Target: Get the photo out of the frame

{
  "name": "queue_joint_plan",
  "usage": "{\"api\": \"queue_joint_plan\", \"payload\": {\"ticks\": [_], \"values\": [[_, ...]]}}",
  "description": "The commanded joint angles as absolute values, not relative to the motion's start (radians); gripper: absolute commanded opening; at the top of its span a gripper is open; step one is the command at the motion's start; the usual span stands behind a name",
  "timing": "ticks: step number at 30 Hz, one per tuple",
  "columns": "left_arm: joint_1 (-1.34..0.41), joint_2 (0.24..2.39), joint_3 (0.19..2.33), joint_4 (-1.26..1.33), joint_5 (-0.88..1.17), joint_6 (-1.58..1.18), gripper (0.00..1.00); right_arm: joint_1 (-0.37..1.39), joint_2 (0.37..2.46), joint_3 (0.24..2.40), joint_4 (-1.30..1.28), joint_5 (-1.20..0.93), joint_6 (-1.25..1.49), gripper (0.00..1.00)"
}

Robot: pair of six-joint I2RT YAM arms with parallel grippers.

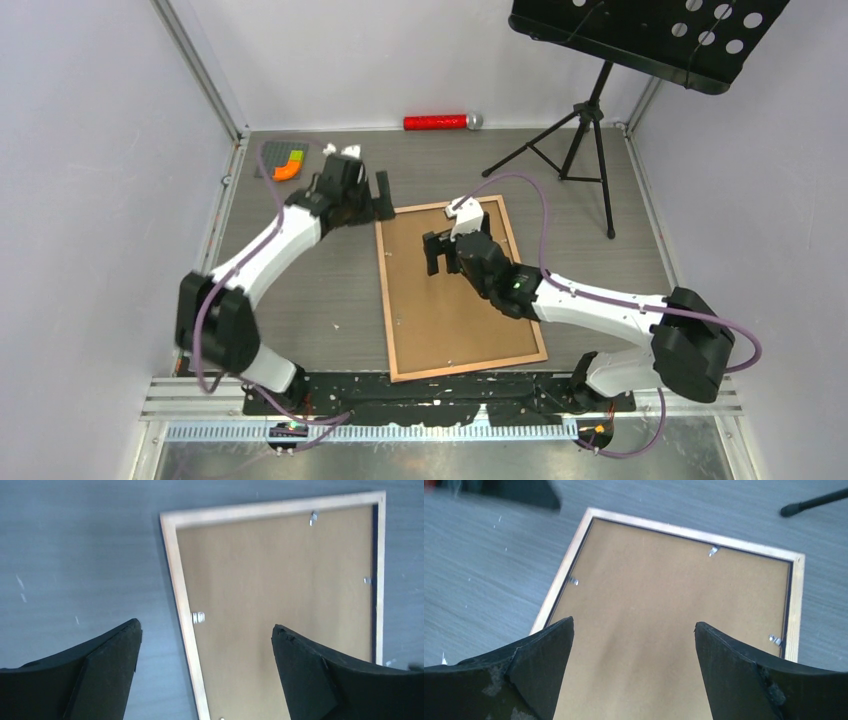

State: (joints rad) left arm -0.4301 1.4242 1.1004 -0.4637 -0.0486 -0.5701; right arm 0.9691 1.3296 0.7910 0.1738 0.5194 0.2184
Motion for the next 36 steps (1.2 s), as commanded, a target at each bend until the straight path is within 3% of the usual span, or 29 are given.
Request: {"api": "queue_joint_plan", "payload": {"ticks": [1, 6, 11, 20, 36], "values": [[-0.366, 1.694, 1.431, -0.663, 0.049, -0.325, 0.99, 0.95, 1.245, 0.748, 0.129, 0.434, 0.279, 0.96], [-0.345, 1.93, 1.643, -0.822, -0.013, -0.36, 0.87, 0.948, 1.191, 0.708, 0.102, 0.518, 0.299, 0.96], [-0.345, 1.992, 1.602, -0.783, 0.009, -0.443, 0.83, 0.944, 1.188, 0.693, 0.08, 0.552, 0.319, 0.96], [-0.345, 2.056, 1.574, -0.794, -0.048, -0.516, 0.61, 0.942, 1.206, 0.679, 0.075, 0.555, 0.345, 0.96], [-0.39, 2.025, 1.475, -0.86, -0.016, -0.638, 0.49, 0.94, 1.198, 0.641, 0.132, 0.552, 0.351, 0.96]]}}
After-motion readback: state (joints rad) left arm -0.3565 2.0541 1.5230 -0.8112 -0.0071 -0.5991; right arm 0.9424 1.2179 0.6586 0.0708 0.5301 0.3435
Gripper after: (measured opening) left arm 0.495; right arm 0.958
